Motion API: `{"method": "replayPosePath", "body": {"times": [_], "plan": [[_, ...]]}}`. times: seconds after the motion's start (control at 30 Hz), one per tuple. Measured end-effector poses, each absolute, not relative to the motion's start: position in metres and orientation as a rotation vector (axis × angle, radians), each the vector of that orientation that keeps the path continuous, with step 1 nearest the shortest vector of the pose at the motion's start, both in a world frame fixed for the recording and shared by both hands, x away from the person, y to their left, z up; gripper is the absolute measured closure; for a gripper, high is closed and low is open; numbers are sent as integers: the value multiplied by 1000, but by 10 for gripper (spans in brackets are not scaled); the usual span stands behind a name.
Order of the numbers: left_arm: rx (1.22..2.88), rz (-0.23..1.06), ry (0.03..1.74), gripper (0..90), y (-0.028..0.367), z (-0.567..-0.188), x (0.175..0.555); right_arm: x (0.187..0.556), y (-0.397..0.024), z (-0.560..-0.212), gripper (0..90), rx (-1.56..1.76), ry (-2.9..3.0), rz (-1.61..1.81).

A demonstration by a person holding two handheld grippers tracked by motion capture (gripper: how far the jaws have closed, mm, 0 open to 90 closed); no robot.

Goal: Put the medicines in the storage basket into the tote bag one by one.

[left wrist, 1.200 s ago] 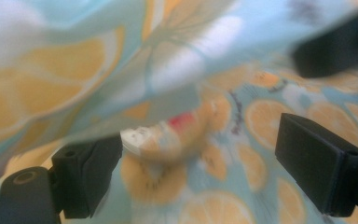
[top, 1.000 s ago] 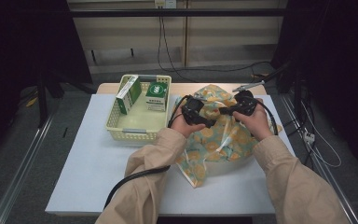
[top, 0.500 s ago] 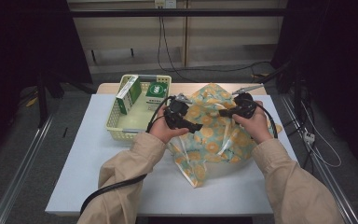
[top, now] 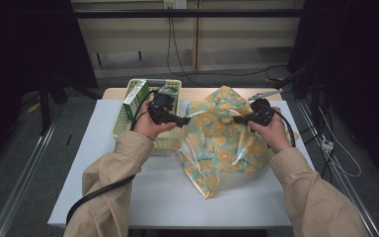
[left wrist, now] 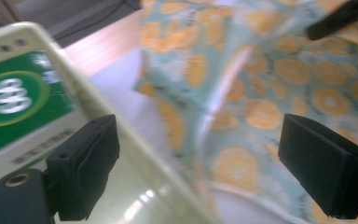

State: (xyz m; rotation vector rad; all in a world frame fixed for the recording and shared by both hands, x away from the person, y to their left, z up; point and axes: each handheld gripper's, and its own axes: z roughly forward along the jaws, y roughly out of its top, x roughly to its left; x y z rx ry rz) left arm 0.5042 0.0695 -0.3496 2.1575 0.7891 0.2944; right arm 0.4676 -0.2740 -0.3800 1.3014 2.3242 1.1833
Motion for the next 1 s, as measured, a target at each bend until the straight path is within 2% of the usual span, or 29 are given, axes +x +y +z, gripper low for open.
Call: {"method": "replayPosePath", "body": {"times": [0.37, 1.0], "plan": [[2101, 315, 925, 111, 95, -356, 537, 467, -277, -381, 900, 1304, 2329, 1194], [2120, 425, 1034, 69, 106, -386, 575, 467, -280, -379, 900, 1302, 2328, 1218]]}}
